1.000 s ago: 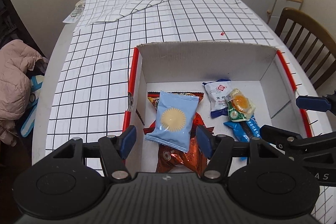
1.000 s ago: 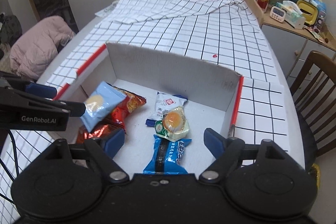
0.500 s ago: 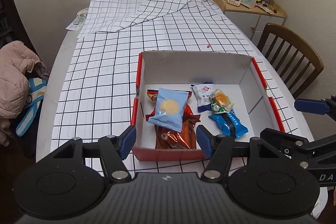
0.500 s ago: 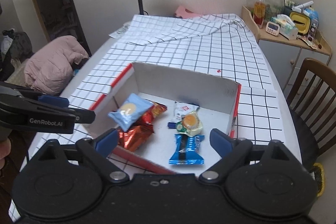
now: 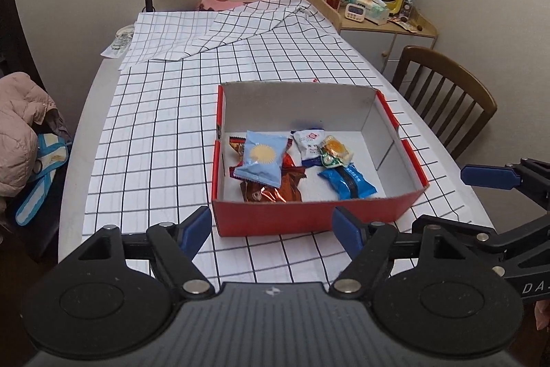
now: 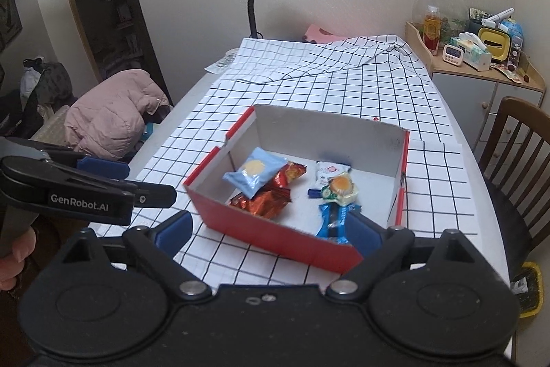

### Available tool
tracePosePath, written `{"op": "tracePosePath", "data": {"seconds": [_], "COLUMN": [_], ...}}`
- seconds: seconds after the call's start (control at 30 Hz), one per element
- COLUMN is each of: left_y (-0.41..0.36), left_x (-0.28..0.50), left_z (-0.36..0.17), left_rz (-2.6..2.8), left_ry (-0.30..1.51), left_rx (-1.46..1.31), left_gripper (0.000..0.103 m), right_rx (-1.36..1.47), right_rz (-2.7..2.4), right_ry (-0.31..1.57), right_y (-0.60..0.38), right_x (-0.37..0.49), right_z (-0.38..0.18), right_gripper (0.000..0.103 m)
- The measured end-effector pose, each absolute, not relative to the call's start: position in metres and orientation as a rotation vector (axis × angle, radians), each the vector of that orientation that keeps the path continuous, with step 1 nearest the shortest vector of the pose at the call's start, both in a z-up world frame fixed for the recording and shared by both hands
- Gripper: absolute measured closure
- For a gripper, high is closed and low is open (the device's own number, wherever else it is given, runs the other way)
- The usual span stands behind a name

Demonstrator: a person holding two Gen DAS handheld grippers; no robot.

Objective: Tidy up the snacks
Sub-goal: 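Move both tools back toward the remaining snacks on the table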

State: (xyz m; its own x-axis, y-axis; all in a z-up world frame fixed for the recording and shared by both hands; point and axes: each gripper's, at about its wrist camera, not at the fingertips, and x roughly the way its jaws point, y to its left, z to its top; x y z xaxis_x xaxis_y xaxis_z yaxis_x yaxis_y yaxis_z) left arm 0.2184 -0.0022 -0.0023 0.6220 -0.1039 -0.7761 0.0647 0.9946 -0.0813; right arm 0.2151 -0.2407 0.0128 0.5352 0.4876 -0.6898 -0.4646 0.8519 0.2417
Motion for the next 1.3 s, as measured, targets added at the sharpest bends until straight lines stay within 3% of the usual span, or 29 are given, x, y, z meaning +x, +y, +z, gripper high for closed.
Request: {"op": "tracePosePath", "data": {"seconds": [0.1,0.33,0.7,1.17,1.3], "left_y": [0.001,0.002,0.004,-0.003,-0.006], "left_x": [0.205,0.181,0.152,0.133,0.129], "left_z": [-0.005,-0.019,-0.057,-0.125,-0.138], "left_rz": [-0.114,-0.145,-0.128,-0.169,-0.18], "left_ry": [0.89,0.907,0.944,1.06,1.066], "left_rx": [-0.062,-0.044,-0.015,0.07,0.104], "left_gripper": [0.015,0.015,0.015,0.015,0.015], "right_rx": [0.034,0.032,0.105,0.168,0.163], "right_rz": [0.574,0.558,0.499,0.45,0.448], "right_ry": [0.829,0.824,0.95,1.127,1.162], "right_y": [-0.242,-0.241,-0.245,-0.232,-0.226], "right_x": [0.201,0.176,0.155,0.15,0.152], "right_z": [0.012,0.003,-0.05,-0.11,-0.121], "right_gripper": [0.006,0.001,0.0,0.007,0.013]}}
